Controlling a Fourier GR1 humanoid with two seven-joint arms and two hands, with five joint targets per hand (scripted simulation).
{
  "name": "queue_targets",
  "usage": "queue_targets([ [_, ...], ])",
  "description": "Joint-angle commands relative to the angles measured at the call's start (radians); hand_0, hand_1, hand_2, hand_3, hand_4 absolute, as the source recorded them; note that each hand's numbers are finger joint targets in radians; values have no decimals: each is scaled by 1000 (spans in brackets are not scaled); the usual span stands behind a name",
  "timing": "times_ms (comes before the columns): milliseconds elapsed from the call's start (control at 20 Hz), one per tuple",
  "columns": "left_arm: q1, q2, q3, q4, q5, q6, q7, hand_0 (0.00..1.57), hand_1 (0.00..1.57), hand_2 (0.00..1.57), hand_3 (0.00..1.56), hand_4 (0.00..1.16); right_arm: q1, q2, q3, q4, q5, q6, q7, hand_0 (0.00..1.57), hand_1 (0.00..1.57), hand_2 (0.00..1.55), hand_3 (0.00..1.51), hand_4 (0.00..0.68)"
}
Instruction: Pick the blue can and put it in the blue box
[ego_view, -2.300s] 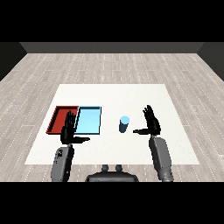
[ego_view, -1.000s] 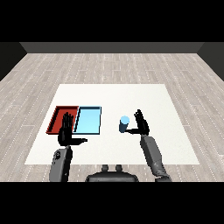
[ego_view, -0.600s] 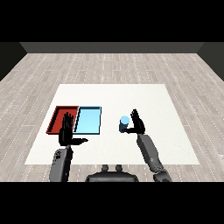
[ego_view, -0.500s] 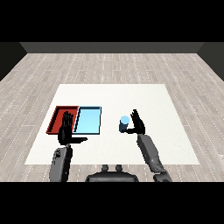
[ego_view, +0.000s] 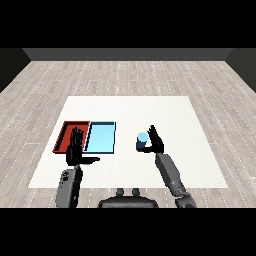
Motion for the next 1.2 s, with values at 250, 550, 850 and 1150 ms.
queue_targets([
  [250, 47, -1, -3, -42, 1, -1, 1, 0, 0, 0, 0, 0, -136, 5, -10, 192, -36, 8, -68, 0, 0, 0, 0, 0],
  [550, -3, -17, -8, 41, -13, 11, -39, 0, 0, 0, 0, 0, -158, 5, 119, 187, -109, -94, -54, 0, 0, 0, 0, 0],
  [850, 32, -32, -33, -40, -24, 38, 5, 0, 0, 0, 0, 0, -245, 4, 28, 370, -84, 20, -115, 0, 0, 0, 0, 0],
  [1150, -18, -8, 4, 50, -20, 17, -59, 0, 0, 0, 0, 0, -262, 5, 165, 434, -219, -77, -212, 0, 0, 0, 0, 0],
])
